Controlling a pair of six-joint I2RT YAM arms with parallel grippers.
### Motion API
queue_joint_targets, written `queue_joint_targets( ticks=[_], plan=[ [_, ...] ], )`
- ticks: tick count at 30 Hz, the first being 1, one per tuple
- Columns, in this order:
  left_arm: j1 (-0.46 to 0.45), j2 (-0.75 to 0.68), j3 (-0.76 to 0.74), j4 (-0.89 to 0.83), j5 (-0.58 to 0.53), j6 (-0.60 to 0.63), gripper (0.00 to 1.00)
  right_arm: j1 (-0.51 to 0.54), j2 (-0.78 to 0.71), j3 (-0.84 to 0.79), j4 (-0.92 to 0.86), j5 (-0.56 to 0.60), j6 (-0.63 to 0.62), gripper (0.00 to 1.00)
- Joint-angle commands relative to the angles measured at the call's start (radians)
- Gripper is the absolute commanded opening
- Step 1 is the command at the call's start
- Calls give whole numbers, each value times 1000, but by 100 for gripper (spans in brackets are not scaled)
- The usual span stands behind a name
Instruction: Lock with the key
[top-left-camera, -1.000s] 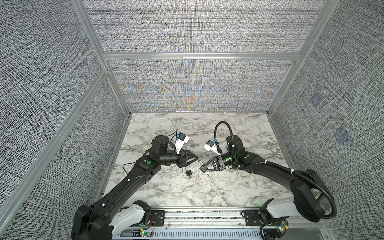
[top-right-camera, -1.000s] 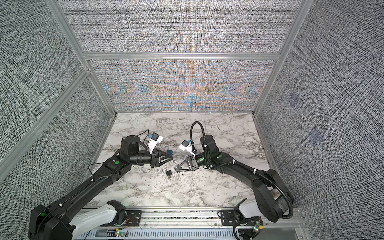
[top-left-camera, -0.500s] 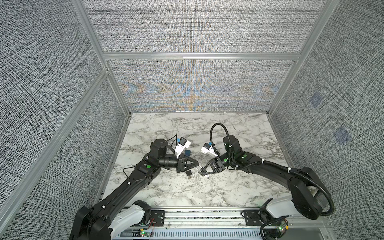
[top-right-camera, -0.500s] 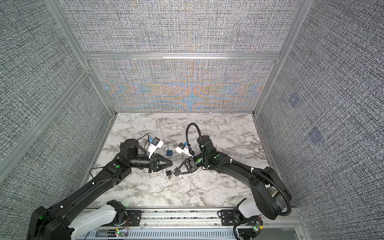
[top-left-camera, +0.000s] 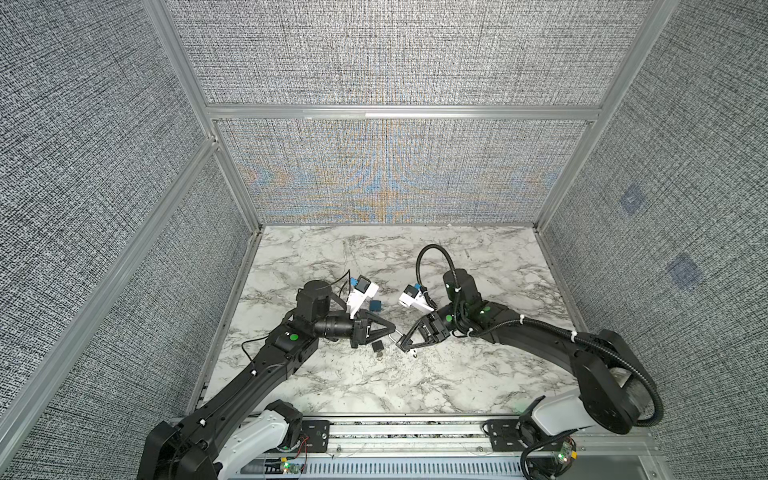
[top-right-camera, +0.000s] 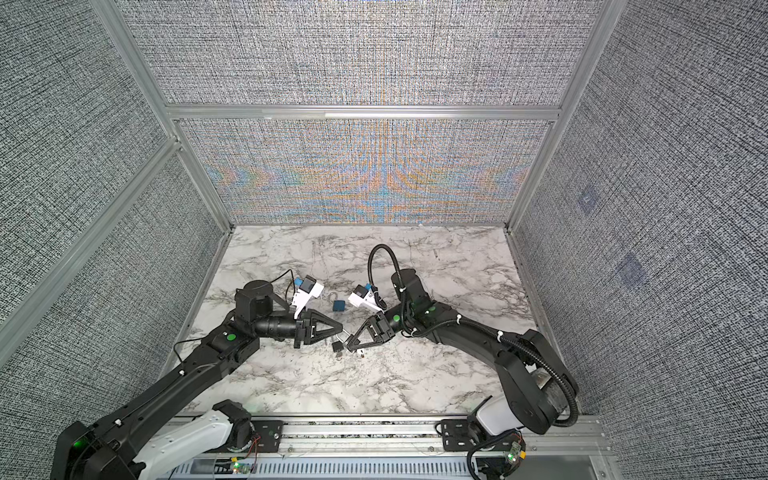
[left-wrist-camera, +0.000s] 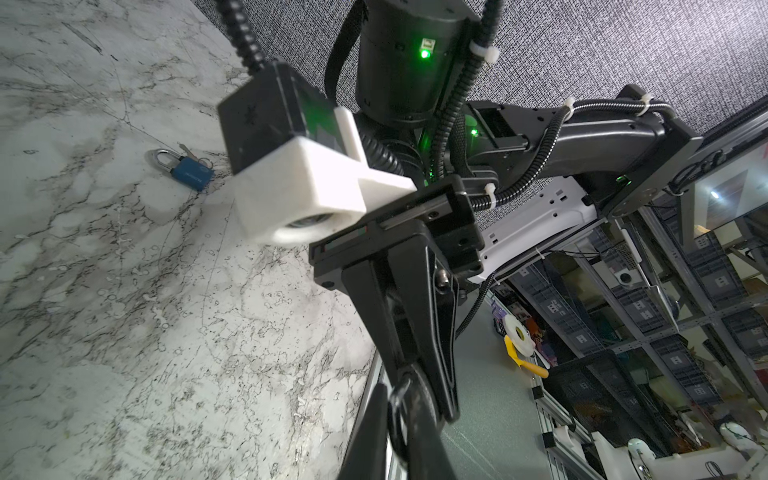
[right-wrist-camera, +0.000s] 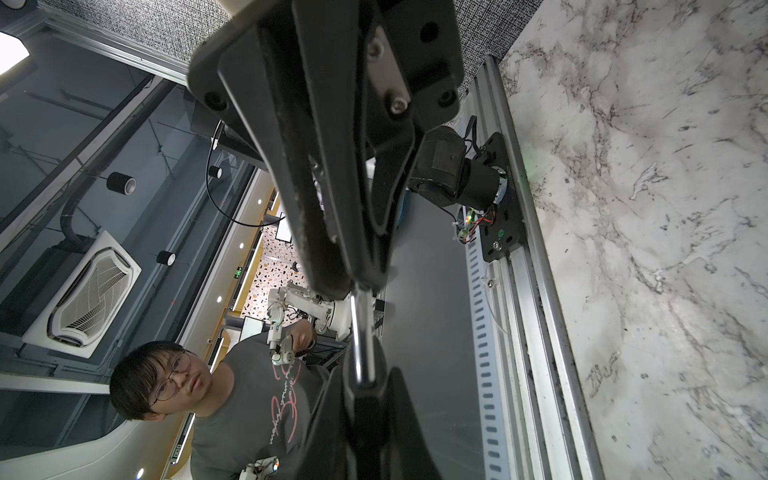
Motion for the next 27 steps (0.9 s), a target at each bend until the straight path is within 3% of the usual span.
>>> queue_joint_targets(
  ticks=[1, 5, 10, 17, 27],
  plan=[
    [0, 4, 5, 25, 43, -1, 8, 1, -2, 8, 11, 28, 10, 0],
    [-1, 9, 6, 29, 46, -8, 0, 1, 1, 10, 8, 42, 8, 0],
    [-1, 2, 9, 31, 49, -15, 0, -2, 4, 26, -47, 56, -37, 0],
    [-1, -4, 16, 23, 48, -10, 0, -4, 40, 149, -456, 118, -353, 0],
    [0, 5, 39, -12, 39, 11, 0, -4, 72, 204, -626, 195, -487, 0]
  ],
)
